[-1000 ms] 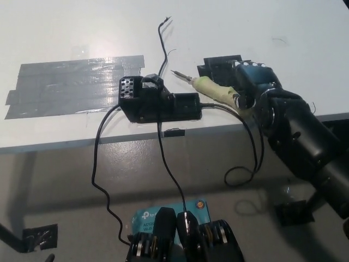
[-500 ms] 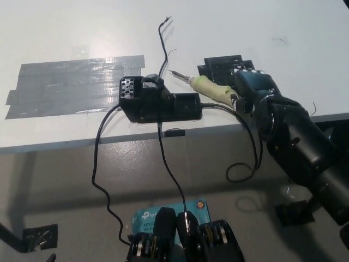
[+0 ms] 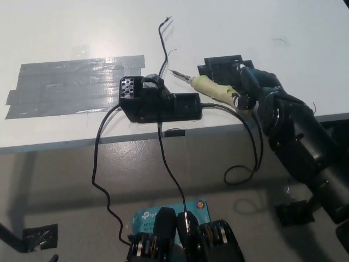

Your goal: The robot uses its right hand to grab and lift the soldering gun kept on the middle of the table and puts it in its base

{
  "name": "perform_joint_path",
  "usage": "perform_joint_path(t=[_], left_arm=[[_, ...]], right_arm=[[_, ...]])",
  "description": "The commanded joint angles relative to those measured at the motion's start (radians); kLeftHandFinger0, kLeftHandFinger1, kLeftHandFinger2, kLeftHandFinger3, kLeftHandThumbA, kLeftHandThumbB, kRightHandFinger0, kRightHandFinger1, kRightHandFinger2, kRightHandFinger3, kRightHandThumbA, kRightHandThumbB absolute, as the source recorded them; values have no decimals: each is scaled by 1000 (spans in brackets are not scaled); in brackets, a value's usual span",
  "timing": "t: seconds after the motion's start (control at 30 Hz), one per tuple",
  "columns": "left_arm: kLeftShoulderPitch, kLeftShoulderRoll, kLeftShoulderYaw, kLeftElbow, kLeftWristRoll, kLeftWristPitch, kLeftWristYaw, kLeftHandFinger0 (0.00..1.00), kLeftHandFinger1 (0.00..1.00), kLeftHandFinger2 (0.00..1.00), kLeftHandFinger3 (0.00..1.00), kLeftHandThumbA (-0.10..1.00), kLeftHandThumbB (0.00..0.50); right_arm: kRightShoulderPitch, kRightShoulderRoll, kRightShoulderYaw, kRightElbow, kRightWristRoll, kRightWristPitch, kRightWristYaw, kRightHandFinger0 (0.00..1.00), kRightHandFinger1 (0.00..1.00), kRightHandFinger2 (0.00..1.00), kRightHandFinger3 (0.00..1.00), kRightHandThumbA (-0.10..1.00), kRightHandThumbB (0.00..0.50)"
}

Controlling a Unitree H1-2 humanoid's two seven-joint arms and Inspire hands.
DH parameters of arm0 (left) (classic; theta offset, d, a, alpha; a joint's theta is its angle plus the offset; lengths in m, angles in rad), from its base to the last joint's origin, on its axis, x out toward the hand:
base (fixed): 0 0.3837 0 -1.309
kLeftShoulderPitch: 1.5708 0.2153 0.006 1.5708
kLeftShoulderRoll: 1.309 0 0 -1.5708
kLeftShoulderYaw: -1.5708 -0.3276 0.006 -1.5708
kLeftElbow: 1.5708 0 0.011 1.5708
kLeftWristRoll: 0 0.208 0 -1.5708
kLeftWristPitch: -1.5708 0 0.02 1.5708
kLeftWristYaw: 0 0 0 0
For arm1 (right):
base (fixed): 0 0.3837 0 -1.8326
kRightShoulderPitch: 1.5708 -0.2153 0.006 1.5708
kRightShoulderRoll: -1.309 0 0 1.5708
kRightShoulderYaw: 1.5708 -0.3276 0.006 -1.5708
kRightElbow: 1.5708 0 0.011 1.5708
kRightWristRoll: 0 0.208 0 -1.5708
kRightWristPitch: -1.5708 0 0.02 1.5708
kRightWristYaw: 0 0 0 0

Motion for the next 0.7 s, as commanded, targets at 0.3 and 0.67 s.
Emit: perform_joint_path(t=[0.3,0.67], left_arm=[[12,0,17,-9,-9,-38,14,0,88,274,558,1000,500],[16,-7,17,-15,-17,-43,-4,0,72,307,572,1000,500]], right_arm=[[-201,19,-25,56,9,-47,-44,251,325,433,1000,590,53],[-193,29,6,33,1,-66,-45,1000,957,891,1000,632,60]])
